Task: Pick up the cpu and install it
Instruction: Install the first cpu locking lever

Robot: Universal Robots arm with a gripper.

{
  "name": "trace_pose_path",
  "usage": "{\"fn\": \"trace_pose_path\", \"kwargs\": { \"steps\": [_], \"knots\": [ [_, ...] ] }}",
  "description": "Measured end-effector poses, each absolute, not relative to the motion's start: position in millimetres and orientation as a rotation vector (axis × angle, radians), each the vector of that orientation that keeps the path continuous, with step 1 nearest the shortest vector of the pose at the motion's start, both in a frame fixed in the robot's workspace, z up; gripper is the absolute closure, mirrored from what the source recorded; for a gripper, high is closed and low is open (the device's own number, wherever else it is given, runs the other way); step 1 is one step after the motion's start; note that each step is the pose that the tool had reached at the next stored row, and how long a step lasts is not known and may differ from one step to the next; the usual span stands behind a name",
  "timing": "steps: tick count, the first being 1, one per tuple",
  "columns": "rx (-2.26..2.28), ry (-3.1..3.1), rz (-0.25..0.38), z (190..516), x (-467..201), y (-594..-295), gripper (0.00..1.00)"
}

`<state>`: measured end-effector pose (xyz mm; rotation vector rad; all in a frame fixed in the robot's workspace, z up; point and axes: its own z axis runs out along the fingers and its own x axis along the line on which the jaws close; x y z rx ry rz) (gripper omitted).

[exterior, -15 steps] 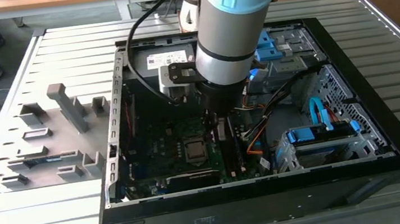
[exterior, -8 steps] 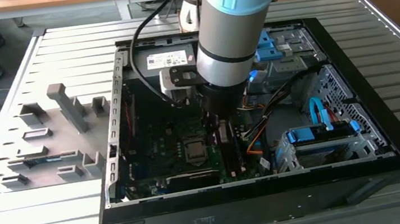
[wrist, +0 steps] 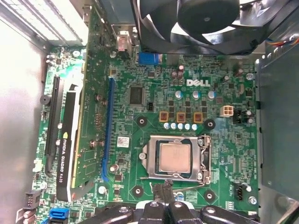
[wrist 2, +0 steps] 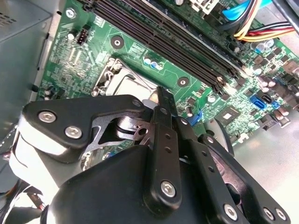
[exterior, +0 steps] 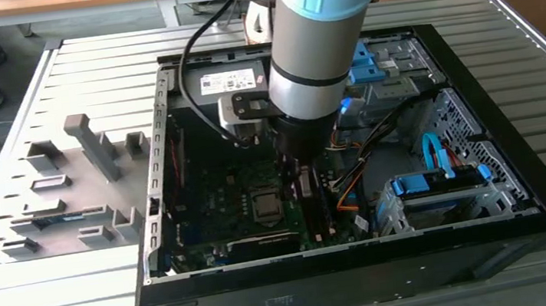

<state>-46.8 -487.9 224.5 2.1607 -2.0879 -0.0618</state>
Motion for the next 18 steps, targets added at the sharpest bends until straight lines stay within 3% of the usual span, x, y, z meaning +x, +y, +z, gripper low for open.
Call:
{"fn": "trace_pose_path", "kwargs": {
  "steps": [18],
  "knots": [
    [2.160, -2.075, -0.049, 202, -45, -492, 0.90]
  ]
}}
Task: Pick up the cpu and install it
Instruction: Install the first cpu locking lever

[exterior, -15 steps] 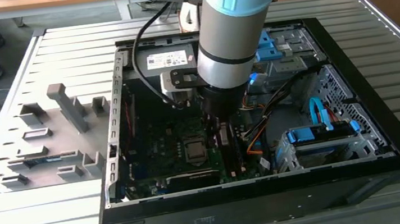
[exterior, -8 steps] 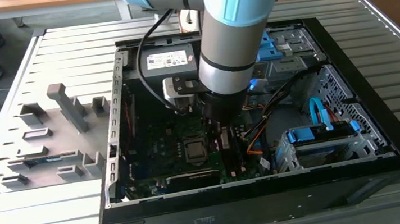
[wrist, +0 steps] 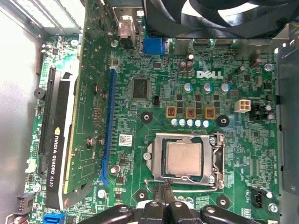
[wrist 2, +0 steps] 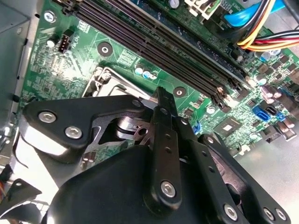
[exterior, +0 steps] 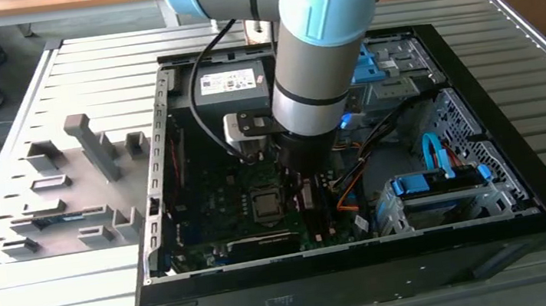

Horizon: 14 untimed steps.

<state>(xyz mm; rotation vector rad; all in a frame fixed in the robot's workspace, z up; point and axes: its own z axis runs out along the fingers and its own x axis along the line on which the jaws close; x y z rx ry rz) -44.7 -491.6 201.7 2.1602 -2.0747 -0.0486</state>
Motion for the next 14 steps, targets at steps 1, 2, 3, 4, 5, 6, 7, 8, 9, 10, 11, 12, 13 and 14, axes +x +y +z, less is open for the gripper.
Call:
{"fn": "trace_pose_path", "kwargs": {
  "steps": [1, 2, 3, 4, 5, 6, 7, 8, 9, 10, 11, 12, 13, 14],
  "knots": [
    [2.161, -2.074, -0.048, 200.6, -44.7, -492.4, 0.90],
    [2.161, -2.073, -0.048, 199.5, -44.7, -493.4, 0.90],
    [2.162, -2.073, -0.048, 198.4, -44.7, -494.3, 0.90],
    [2.162, -2.072, -0.048, 197.5, -44.7, -495.1, 0.90],
    [2.163, -2.071, -0.048, 196.9, -44.8, -495.7, 0.90],
    [2.163, -2.071, -0.047, 196.6, -44.8, -496.1, 0.90],
    [2.164, -2.070, -0.047, 196.4, -44.7, -496.4, 0.90],
    [2.164, -2.069, -0.047, 196.3, -44.7, -496.7, 0.90],
    [2.165, -2.069, -0.047, 196.3, -44.7, -496.9, 0.90],
    [2.165, -2.068, -0.047, 196.1, -44.7, -497.3, 0.90],
    [2.165, -2.068, -0.046, 195.7, -44.7, -497.4, 0.90],
    [2.165, -2.067, -0.045, 195.1, -44.7, -497.5, 0.90],
    [2.165, -2.067, -0.045, 194.3, -44.7, -497.6, 0.90],
    [2.166, -2.066, -0.045, 193.5, -44.7, -497.6, 0.90]
  ]
}}
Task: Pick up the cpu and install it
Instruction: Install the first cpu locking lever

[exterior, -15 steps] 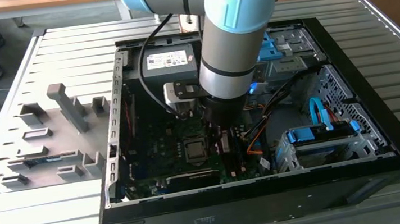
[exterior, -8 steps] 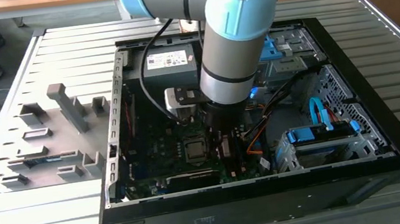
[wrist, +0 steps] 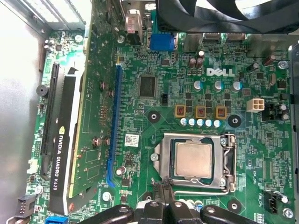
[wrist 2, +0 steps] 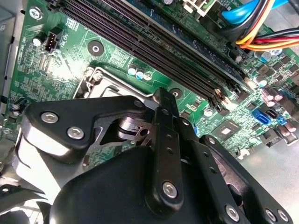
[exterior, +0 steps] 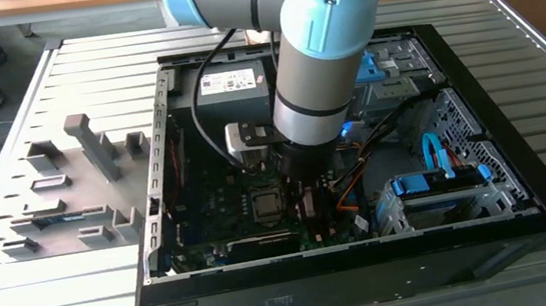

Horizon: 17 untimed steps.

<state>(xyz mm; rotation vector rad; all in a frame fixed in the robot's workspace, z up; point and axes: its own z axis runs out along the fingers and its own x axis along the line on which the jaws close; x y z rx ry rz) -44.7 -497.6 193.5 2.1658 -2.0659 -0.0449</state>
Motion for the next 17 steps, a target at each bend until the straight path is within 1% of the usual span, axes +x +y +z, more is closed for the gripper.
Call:
{"fn": "trace_pose_path", "kwargs": {
  "steps": [17],
  "knots": [
    [2.164, -2.048, -0.024, 187.9, -43.3, -497.5, 0.90]
  ]
}}
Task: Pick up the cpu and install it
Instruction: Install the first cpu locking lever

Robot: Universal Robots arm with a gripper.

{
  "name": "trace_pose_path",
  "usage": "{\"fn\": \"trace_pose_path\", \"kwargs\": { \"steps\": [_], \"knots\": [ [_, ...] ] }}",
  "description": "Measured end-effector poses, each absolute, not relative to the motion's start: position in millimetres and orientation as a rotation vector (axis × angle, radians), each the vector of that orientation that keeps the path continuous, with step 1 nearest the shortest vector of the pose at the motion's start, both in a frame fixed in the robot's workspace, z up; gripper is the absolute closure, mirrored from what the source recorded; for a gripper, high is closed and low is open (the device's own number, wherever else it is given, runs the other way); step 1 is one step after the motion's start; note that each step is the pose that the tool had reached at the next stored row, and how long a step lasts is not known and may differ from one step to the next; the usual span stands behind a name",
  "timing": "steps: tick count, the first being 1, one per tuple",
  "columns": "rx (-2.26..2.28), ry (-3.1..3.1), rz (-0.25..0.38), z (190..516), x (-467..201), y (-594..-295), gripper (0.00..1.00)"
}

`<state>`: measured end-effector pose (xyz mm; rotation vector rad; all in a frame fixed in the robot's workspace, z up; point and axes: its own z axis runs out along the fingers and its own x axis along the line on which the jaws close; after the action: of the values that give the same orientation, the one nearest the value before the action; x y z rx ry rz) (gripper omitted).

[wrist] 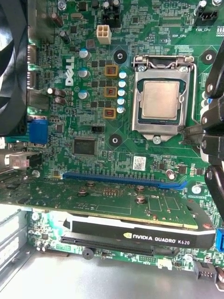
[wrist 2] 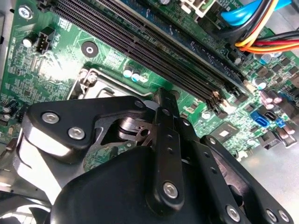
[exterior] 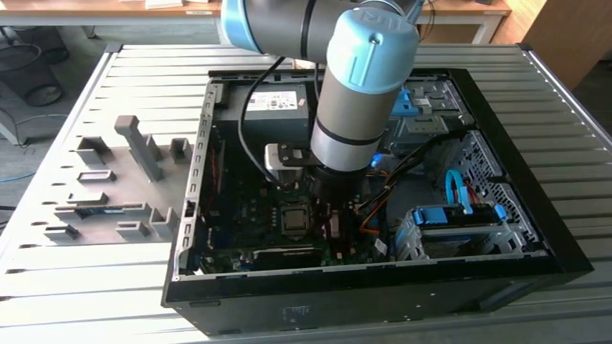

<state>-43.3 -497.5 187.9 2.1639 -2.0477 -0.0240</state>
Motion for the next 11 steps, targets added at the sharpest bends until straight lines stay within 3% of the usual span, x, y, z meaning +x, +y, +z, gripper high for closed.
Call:
{"fn": "trace_pose_path", "kwargs": {
  "steps": [11],
  "knots": [
    [2.166, -2.049, -0.028, 184.3, -35.2, -496.8, 0.90]
  ]
}}
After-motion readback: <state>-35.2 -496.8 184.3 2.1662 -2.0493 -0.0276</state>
